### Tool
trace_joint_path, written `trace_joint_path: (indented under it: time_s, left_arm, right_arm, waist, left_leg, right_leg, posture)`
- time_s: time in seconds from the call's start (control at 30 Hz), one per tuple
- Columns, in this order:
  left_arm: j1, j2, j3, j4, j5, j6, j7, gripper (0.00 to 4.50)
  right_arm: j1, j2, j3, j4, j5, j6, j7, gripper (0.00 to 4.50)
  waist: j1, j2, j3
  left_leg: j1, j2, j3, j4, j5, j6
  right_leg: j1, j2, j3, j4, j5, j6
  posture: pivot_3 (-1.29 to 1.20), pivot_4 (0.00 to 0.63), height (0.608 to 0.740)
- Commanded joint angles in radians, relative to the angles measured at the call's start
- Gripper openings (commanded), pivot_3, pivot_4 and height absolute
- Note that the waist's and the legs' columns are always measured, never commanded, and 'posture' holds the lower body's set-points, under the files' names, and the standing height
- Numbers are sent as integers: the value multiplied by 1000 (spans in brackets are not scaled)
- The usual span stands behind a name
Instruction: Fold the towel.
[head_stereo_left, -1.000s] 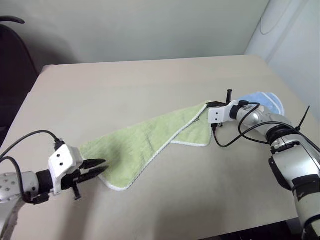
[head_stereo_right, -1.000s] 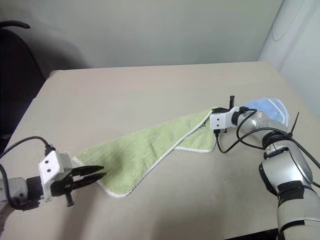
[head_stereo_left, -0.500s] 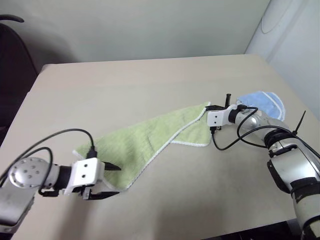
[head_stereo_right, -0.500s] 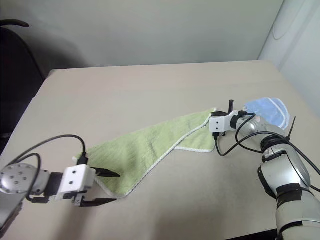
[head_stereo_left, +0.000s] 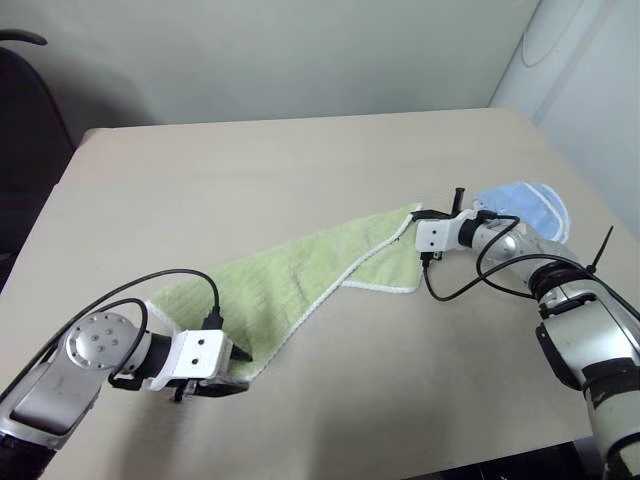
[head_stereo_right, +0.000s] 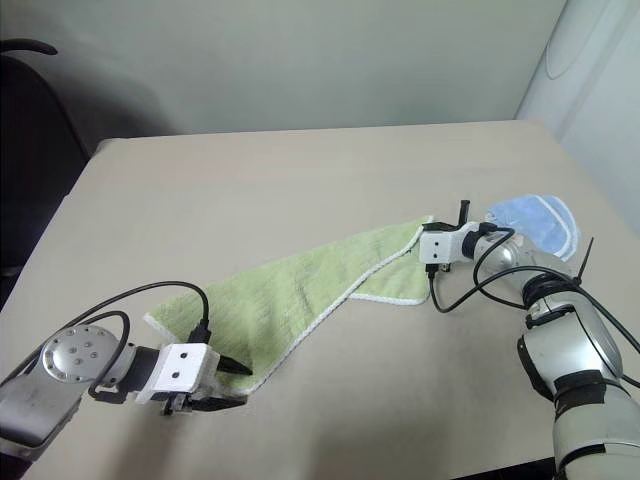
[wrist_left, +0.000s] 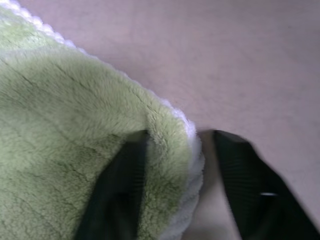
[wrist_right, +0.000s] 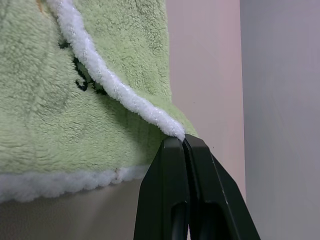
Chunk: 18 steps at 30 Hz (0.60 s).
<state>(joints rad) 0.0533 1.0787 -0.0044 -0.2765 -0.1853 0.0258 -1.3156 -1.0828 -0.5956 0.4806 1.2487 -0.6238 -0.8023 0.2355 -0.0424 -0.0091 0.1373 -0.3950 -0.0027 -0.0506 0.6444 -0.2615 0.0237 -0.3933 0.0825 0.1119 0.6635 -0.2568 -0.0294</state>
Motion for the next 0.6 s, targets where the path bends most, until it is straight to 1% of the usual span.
trace_joint_path:
  time_s: [0.03, 0.1, 0.13, 0.27, 0.4, 0.53, 0.6]
  left_arm:
    - [11, -14, 23, -2, -32, 3, 11, 861]
    - [16, -12, 35, -4, -41, 7, 15, 167]
    - [19, -10, 38, -5, -44, 7, 17, 30]
    - [41, -40, 120, -20, -108, 31, 56, 30]
    - [-87, -115, 305, -15, -312, 239, 207, 30]
    - [-190, -140, 427, 31, -416, 349, 296, 30]
    - [-227, -147, 449, 50, -432, 373, 326, 30]
  right_arm:
    - [-1, -14, -29, -27, 29, -12, 11, 0]
    - [1, -11, -28, -29, 30, -12, 12, 0]
    - [1, -10, -28, -30, 30, -13, 13, 0]
    - [-3, -9, -39, -28, 50, -10, 30, 0]
    - [-22, -31, -123, -18, 154, 29, 112, 0]
    - [-38, -51, -180, -23, 211, 57, 180, 0]
    - [-46, -56, -196, -27, 221, 68, 195, 0]
  waist:
    - [0, 0, 0]
    - [0, 0, 0]
    - [0, 0, 0]
    - [-1, 0, 0]
    - [4, 0, 0]
    - [4, 0, 0]
    - [2, 0, 0]
  left_leg:
    - [0, 0, 0, 0, 0, 0]
    - [0, 0, 0, 0, 0, 0]
    - [0, 0, 0, 0, 0, 0]
    - [0, 0, 0, 0, 0, 0]
    - [0, 0, 0, 0, 1, 0]
    - [0, 0, 0, 1, 2, -2]
    - [0, 0, 0, 1, 7, -10]
  right_leg:
    - [0, 0, 0, 0, 0, 0]
    - [0, 0, 0, 0, 0, 0]
    - [0, 0, 0, 0, 0, 0]
    - [0, 0, 0, 0, 0, 0]
    - [0, 0, 0, 0, 0, 0]
    - [1, 0, 0, 0, 0, 0]
    - [1, 0, 0, 0, 0, 0]
  posture:
    - [0, 150, 740]
    - [0, 150, 740]
    - [0, 150, 740]
    - [0, 150, 740]
    - [0, 150, 740]
    - [0, 150, 740]
    - [0, 150, 740]
